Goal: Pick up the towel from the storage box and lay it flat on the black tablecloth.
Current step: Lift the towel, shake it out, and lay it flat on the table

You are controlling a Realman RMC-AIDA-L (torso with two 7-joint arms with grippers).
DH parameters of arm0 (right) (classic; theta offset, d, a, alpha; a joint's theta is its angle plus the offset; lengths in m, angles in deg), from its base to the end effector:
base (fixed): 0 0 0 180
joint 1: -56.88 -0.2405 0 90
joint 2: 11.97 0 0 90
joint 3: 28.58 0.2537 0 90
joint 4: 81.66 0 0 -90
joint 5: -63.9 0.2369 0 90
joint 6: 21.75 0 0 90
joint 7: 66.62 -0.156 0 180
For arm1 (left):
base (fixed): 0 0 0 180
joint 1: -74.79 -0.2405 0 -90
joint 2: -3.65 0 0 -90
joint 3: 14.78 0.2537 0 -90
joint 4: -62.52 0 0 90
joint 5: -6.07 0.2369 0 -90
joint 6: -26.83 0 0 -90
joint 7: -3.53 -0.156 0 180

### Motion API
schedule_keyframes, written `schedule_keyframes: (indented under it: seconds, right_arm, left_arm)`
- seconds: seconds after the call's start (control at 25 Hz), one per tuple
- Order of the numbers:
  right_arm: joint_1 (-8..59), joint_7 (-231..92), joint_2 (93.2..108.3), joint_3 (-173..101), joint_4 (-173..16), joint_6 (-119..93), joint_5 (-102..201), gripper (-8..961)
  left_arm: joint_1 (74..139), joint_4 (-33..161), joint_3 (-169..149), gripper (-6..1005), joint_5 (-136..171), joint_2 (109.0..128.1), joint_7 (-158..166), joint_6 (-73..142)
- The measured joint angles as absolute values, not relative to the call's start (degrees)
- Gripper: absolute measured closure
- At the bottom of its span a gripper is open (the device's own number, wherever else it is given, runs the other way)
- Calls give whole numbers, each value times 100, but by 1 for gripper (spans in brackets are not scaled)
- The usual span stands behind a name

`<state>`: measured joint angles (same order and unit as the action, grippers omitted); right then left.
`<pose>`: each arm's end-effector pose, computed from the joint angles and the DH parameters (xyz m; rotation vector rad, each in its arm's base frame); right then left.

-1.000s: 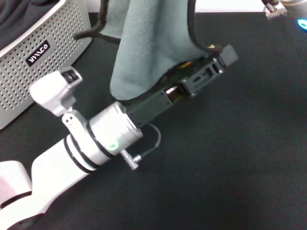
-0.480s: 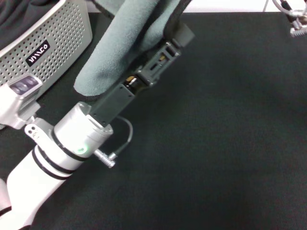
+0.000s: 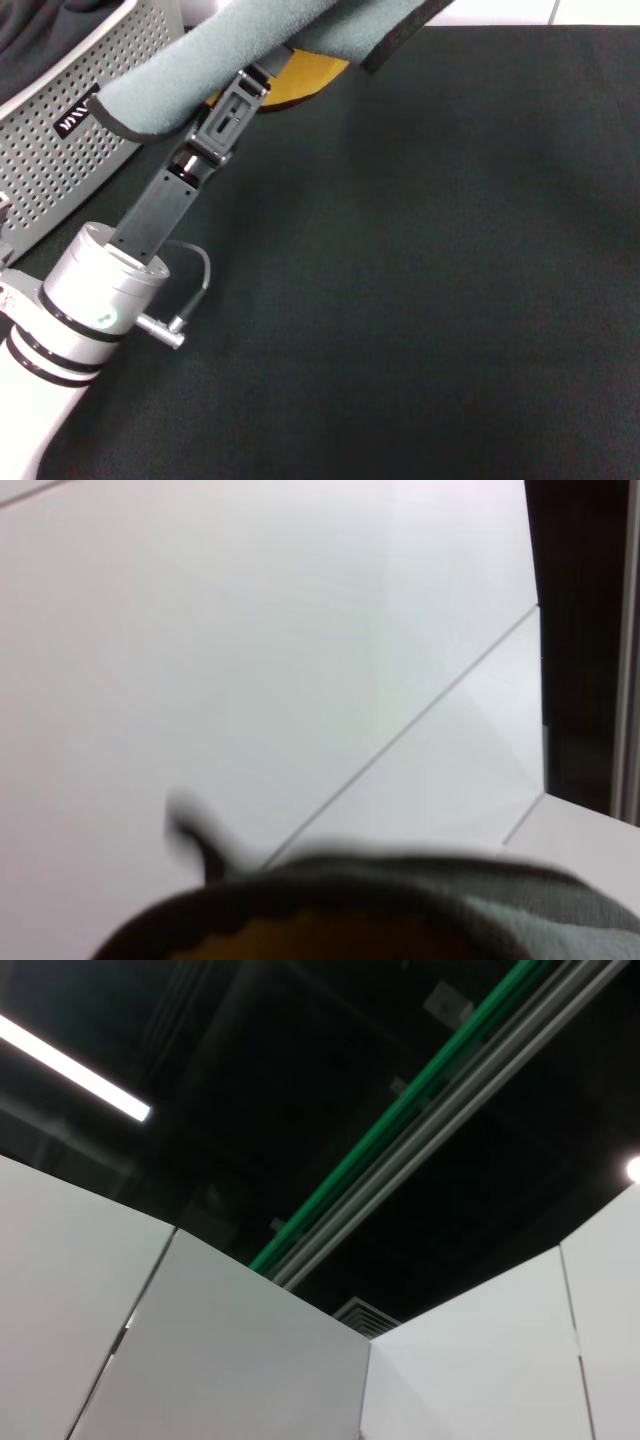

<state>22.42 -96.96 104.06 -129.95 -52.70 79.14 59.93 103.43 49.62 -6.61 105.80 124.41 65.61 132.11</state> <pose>0.1184 0.3571 0.0312 -1.7858 -0.2952 1.8193 -0.2254 0.2793 -0.0603 -1.8461 -1.0308 -1.9761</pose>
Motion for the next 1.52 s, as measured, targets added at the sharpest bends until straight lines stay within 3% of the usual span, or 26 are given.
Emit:
schedule_keyframes:
  seconds: [0.88,1.52]
  right_arm:
    - [2242,-9492,10422,-13489,-4270,5801,5973,857]
    - [2201,-8060,10422,-14202,-3786,4733,7174,852]
  left_arm:
    - [10968,5376,474,485,10848,12433,5405,12328]
    - [10824,5048,453,485,10844,12441,3221,11818]
